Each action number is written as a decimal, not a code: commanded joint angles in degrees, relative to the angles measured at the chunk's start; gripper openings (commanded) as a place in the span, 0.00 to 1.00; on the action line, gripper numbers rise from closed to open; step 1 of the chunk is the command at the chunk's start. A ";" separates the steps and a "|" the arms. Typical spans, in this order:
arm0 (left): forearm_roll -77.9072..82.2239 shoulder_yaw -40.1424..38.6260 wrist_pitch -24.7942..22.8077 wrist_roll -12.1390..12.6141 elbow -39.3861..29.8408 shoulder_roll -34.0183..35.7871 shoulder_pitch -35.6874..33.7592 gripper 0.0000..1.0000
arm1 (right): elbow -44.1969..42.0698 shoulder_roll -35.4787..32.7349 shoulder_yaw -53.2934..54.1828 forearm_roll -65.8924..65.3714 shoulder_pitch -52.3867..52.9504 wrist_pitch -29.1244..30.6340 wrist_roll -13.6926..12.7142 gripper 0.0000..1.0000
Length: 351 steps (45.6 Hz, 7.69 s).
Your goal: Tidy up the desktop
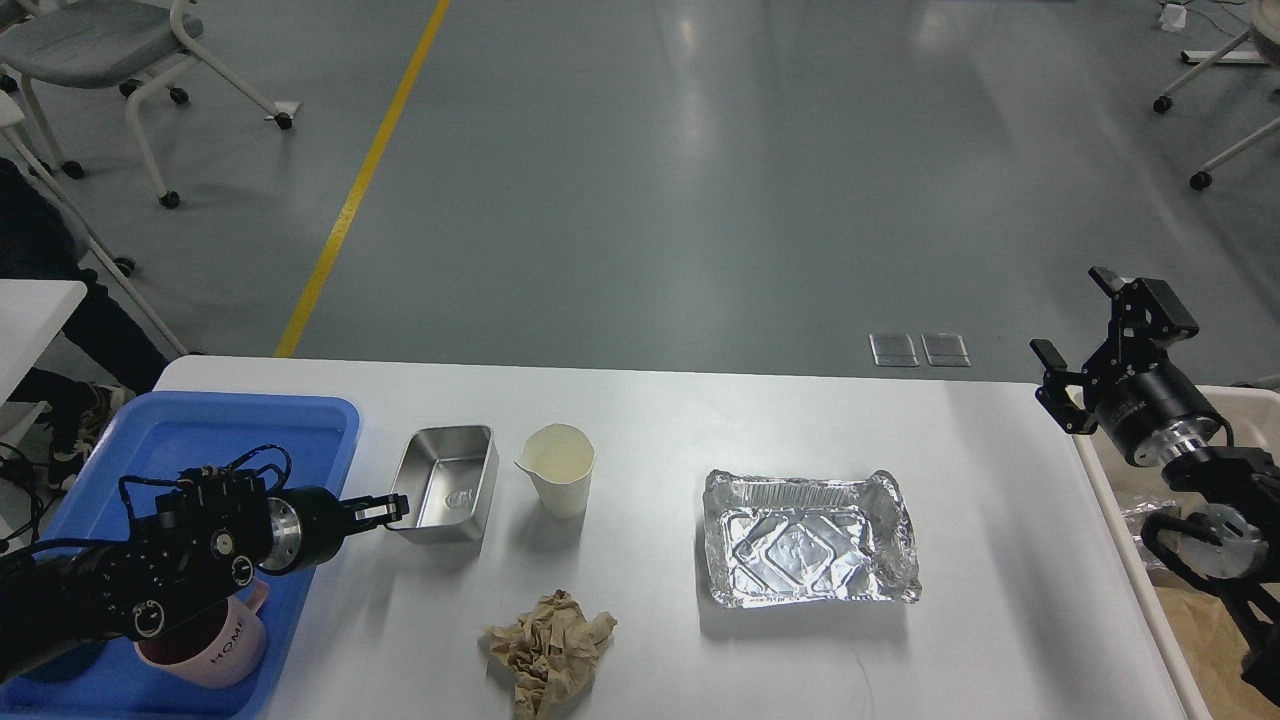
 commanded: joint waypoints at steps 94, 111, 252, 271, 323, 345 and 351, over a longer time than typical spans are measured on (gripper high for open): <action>0.07 0.00 -3.63 -1.40 6.84 15.58 -0.95 0.02 | 0.27 0.08 -0.26 -0.01 -0.44 -0.05 -0.26 1.00; -0.45 -0.26 -1.52 -1.49 11.77 10.13 0.28 0.03 | 0.35 0.17 -0.26 -0.01 -0.44 -0.14 -0.26 1.00; -52.40 -51.94 2.61 -2.28 -13.81 2.39 16.72 0.96 | 33.84 -41.56 -43.68 -55.81 9.58 -13.50 2.46 1.00; -52.40 -50.98 3.14 -1.93 -13.81 1.87 17.51 0.96 | 38.41 -58.01 -43.68 -56.70 8.88 -13.41 2.55 1.00; -52.75 -64.07 0.59 -15.02 -8.27 -9.30 18.21 0.96 | 28.31 -41.67 -45.97 -56.34 6.59 -6.38 1.32 1.00; -58.02 -70.84 -4.95 -14.93 -7.48 -14.83 21.64 0.96 | 16.18 -23.13 -46.05 -56.96 7.56 -5.06 0.88 1.00; -58.02 -70.40 -4.68 -14.41 -6.43 -16.33 21.82 0.96 | 13.80 -19.96 -49.30 -56.87 10.28 -5.06 0.88 1.00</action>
